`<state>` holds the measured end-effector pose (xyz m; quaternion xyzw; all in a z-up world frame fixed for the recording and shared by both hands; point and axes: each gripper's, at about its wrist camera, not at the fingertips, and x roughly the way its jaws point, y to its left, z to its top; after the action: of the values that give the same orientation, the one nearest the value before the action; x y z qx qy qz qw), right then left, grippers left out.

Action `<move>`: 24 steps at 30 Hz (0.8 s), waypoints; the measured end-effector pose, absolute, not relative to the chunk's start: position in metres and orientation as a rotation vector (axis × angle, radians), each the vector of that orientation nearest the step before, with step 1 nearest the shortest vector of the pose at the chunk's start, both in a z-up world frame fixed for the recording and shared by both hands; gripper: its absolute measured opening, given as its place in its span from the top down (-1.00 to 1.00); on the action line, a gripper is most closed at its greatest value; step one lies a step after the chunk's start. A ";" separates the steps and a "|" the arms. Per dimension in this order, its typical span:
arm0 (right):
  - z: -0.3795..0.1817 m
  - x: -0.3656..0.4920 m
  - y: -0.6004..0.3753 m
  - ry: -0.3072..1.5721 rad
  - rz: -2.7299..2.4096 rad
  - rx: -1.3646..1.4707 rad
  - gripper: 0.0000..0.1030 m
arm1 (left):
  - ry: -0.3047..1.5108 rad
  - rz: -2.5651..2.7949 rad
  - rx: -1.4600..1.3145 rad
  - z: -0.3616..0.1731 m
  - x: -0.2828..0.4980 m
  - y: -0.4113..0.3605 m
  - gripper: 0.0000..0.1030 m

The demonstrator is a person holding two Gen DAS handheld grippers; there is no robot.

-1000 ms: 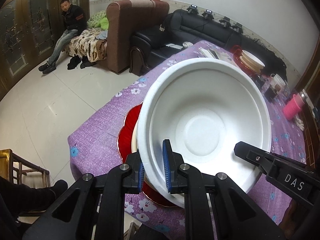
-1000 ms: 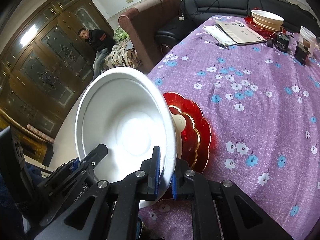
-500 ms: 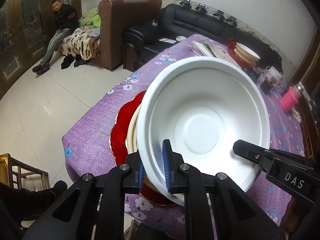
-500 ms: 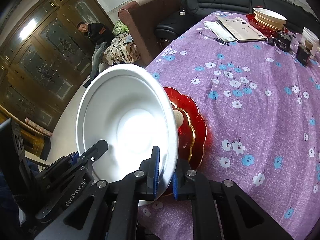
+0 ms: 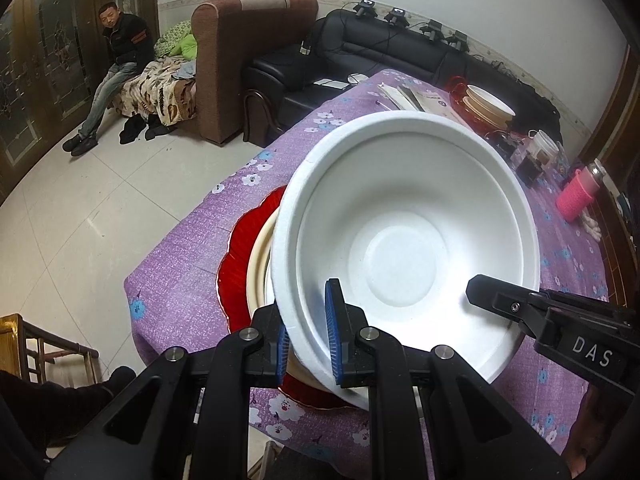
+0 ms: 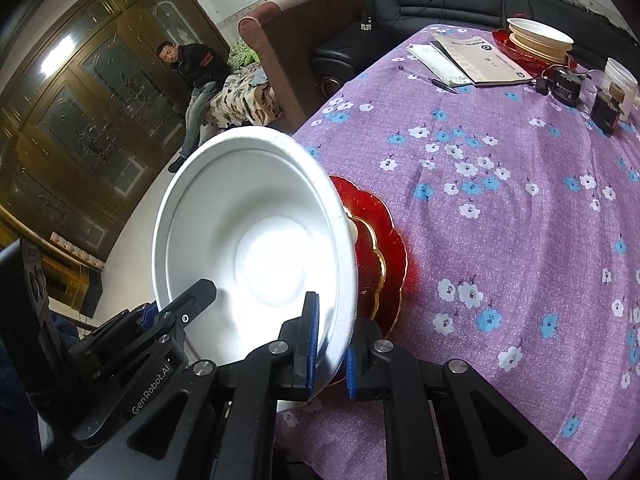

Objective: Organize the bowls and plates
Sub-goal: 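Lower the white bowl with the left gripper into the foam bowl on the stack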

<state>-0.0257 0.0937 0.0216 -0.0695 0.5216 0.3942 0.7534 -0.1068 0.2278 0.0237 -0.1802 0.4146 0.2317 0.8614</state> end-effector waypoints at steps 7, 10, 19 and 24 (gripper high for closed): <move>0.019 -0.025 0.100 1.149 0.864 -0.170 0.77 | 0.878 0.495 -0.384 0.020 -0.105 0.231 0.73; 0.018 -0.024 0.102 1.151 0.864 -0.173 0.77 | 0.879 0.494 -0.383 0.019 -0.105 0.231 0.73; 0.020 -0.027 0.098 1.143 0.855 -0.178 0.76 | 0.871 0.482 -0.376 0.019 -0.105 0.230 0.73; 0.022 -0.033 0.098 1.118 0.836 -0.197 0.76 | 0.871 0.485 -0.370 0.018 -0.104 0.230 0.73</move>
<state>-0.0332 0.0984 0.0217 -0.0905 0.5139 0.3843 0.7616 -0.1038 0.2300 0.0185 -0.1762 0.4152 0.2314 0.8620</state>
